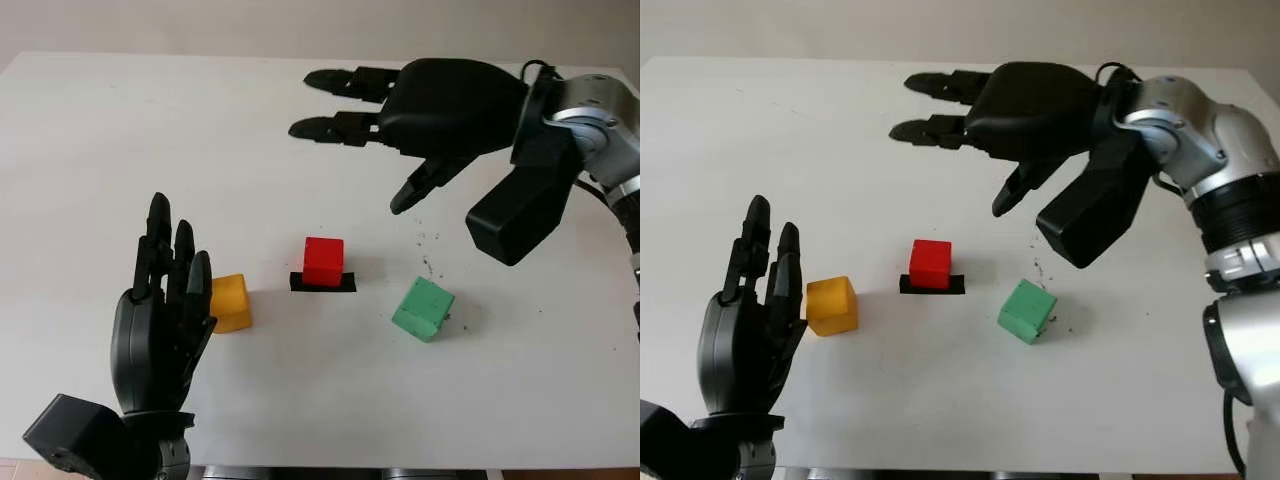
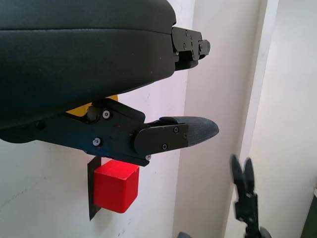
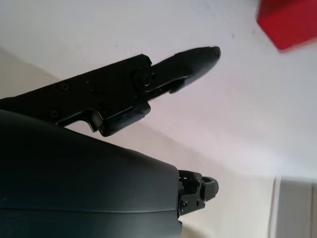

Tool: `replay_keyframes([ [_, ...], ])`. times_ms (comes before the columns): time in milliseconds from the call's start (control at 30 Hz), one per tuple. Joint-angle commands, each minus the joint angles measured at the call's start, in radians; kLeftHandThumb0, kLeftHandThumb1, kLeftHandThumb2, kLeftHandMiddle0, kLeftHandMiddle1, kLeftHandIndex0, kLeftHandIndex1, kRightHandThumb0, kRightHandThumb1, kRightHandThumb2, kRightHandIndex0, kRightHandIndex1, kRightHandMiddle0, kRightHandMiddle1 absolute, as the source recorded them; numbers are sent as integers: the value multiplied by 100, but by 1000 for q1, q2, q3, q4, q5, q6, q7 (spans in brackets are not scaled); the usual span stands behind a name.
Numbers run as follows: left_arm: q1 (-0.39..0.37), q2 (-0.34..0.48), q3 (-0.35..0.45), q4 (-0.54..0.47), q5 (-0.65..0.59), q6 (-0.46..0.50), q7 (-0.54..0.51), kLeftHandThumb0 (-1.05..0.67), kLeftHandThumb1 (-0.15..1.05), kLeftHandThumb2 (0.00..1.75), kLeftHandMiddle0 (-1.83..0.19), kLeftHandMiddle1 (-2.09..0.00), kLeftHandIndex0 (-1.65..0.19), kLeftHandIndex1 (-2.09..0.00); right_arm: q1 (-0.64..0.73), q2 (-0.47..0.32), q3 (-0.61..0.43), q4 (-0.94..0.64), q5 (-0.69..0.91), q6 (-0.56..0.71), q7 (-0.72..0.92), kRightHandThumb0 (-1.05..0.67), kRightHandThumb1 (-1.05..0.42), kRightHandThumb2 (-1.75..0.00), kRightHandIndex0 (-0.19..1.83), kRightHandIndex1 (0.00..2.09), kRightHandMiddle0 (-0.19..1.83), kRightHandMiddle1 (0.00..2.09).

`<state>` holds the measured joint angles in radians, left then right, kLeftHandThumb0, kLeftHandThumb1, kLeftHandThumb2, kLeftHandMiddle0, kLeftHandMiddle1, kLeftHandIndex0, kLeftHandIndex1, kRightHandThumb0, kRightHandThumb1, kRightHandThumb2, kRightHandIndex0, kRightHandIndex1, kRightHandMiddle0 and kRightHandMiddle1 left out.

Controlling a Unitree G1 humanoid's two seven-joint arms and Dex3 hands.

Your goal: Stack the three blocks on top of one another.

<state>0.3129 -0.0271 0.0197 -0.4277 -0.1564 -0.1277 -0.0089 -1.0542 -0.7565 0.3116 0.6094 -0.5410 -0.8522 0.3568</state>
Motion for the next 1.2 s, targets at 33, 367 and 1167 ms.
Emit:
replay_keyframes([
  [33,9,-1,7,-6,-14,-7,-11,-51,105,45,2,-5,1,-5,130,15,-82,-31,113,90,-11,-70,-105,-25,-10,5,-4,5],
  [367,7,9,43,-16,-18,-1,-9,-50,105,44,-2,-6,-2,-7,582,218,-281,-356,467,527,-51,-70,-105,-51,-19,2,-18,2],
  [1167,-37,92,102,-26,47,44,-50,-54,105,39,-4,-7,-5,-7,814,585,-408,-743,788,970,-207,-74,-105,-78,-19,0,-19,0],
])
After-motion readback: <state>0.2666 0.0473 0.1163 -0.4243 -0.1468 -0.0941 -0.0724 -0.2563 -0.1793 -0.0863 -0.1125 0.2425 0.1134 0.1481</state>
